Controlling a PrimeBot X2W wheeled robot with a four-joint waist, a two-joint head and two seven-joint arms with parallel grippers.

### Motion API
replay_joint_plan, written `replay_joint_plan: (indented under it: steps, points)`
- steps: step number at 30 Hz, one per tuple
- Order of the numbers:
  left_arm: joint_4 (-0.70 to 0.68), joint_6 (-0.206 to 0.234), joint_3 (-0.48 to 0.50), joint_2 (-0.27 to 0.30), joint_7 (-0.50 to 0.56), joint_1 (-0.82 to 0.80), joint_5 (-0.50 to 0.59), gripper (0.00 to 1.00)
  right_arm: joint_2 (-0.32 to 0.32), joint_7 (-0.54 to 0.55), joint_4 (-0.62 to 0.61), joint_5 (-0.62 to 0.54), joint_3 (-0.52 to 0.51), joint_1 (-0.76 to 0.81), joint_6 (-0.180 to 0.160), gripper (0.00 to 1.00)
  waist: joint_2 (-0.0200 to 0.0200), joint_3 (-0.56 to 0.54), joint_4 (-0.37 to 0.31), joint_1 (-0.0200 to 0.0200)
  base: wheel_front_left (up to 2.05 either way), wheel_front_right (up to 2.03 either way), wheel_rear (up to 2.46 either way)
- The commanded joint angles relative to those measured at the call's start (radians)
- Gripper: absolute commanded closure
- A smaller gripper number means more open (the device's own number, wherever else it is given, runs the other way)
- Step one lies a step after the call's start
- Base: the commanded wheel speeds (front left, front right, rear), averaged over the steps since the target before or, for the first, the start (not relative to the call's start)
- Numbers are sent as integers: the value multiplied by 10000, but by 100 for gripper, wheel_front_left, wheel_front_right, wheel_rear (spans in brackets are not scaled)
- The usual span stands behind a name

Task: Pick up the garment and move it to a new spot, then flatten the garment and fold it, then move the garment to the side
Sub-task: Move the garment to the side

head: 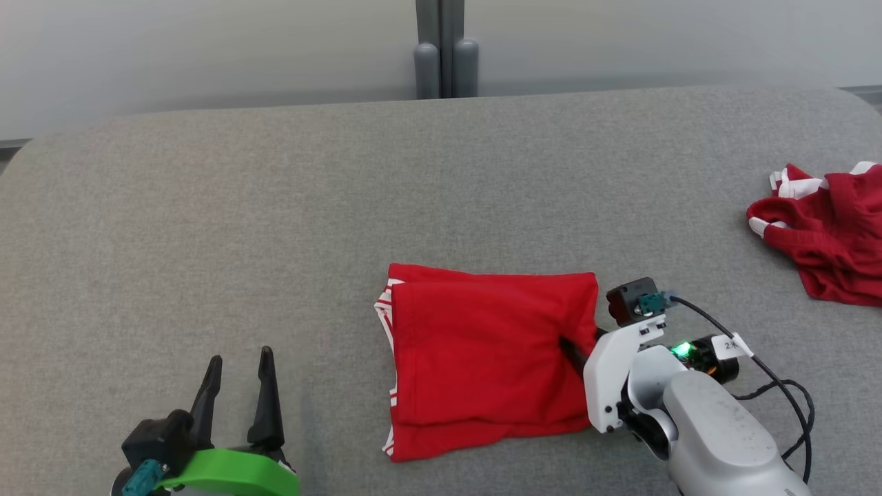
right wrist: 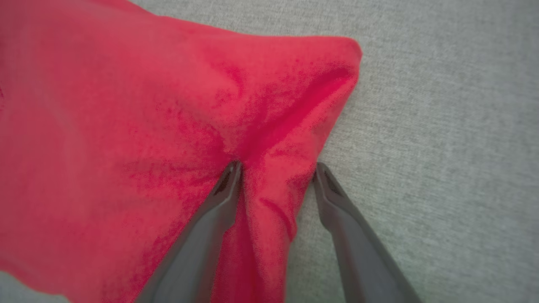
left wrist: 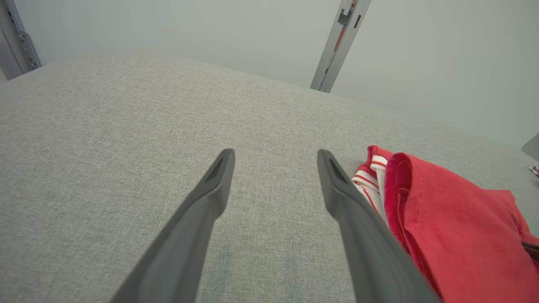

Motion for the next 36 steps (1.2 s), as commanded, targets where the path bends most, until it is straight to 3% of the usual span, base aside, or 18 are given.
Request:
replay_joint_plan:
  steps: [1,7,23,29,36]
  points:
    - [-20,21,-32,0,-1,-195,-31,0,29,-45,185,72,175,-53,-6,100,0,60,-78,0,0,0,0]
    - [-165,39,-96,2,-1,-302,-5,0,-197,-738,369,-183,32,-733,-12,100,0,188,-745,0,0,0,0]
    - [-486,-12,-268,11,-1,-962,453,0,-1581,-885,-345,-516,-658,-1818,-11,100,0,1059,-3982,0,0,0,0]
    - [-384,-28,-458,84,-1,-1160,570,0,-1767,-905,-635,-534,-915,-1861,-11,100,0,1298,-4514,0,0,0,0]
    - [-244,-47,-511,211,-1,-1214,511,0,-1652,-980,-922,-637,-944,-2089,-11,100,0,1321,-4611,0,0,0,0]
